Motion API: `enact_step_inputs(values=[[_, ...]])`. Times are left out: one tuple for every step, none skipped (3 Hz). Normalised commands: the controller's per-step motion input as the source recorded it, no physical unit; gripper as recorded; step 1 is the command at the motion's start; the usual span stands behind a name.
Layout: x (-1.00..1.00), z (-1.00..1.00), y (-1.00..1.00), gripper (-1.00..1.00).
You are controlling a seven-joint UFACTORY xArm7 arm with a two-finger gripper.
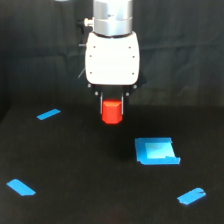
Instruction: Pick up the red object from the table
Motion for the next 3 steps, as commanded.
enact_step_inputs(values=[[0.08, 0.11, 0.07, -1.00], [-0.06, 0.08, -0.08, -1.00], [-0.04, 0.04, 0.04, -1.00]])
